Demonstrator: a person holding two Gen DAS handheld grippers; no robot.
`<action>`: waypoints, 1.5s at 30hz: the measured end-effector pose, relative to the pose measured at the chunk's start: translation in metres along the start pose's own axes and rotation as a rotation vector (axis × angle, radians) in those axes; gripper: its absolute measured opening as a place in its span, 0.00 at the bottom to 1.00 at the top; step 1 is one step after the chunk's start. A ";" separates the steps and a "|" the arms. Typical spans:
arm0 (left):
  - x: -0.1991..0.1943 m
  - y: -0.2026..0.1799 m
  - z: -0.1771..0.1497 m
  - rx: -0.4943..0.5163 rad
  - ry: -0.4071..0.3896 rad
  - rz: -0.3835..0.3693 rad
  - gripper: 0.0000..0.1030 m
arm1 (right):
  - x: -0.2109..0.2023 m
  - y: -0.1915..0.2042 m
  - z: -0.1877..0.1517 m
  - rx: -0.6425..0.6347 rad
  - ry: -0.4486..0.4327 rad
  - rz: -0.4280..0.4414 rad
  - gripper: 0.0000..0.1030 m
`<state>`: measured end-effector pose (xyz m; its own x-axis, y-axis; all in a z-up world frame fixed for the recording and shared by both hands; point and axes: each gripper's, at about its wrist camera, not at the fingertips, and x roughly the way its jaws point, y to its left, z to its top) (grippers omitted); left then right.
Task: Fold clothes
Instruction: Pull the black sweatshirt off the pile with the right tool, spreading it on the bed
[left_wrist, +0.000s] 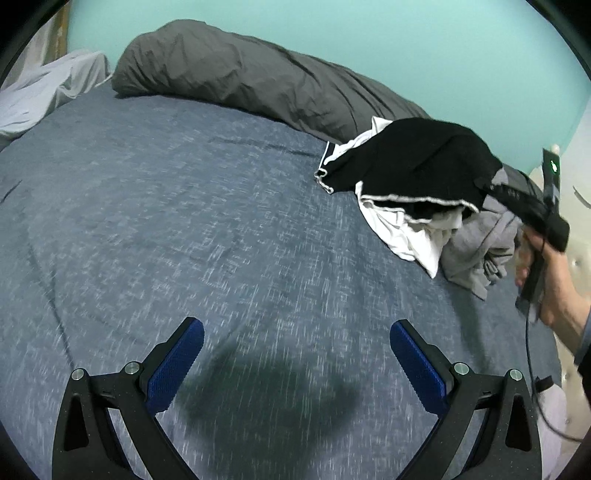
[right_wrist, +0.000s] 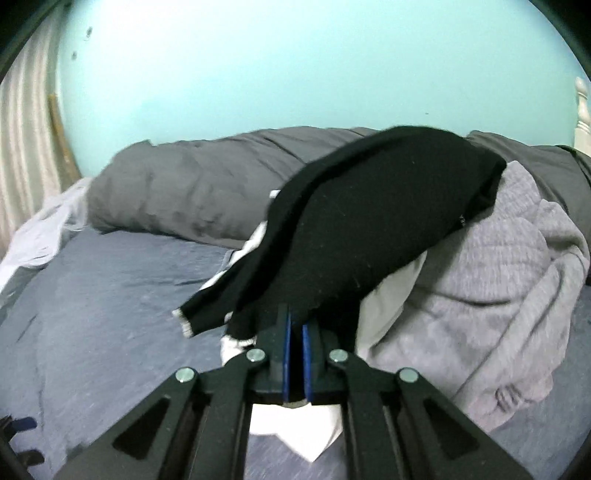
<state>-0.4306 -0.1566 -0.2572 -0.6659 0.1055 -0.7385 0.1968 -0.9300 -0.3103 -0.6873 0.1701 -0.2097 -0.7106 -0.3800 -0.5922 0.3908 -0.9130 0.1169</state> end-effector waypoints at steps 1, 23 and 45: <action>-0.005 0.000 -0.006 0.005 -0.001 0.002 1.00 | -0.008 0.007 -0.008 0.000 -0.001 0.023 0.05; -0.117 0.003 -0.143 0.043 -0.089 -0.062 1.00 | -0.196 0.116 -0.206 0.031 0.025 0.276 0.05; -0.155 0.039 -0.241 -0.062 -0.068 -0.124 1.00 | -0.328 0.145 -0.359 0.180 0.166 0.218 0.07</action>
<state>-0.1463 -0.1244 -0.2989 -0.7347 0.1923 -0.6506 0.1526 -0.8876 -0.4346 -0.1878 0.2157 -0.2850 -0.5112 -0.5533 -0.6577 0.4026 -0.8302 0.3856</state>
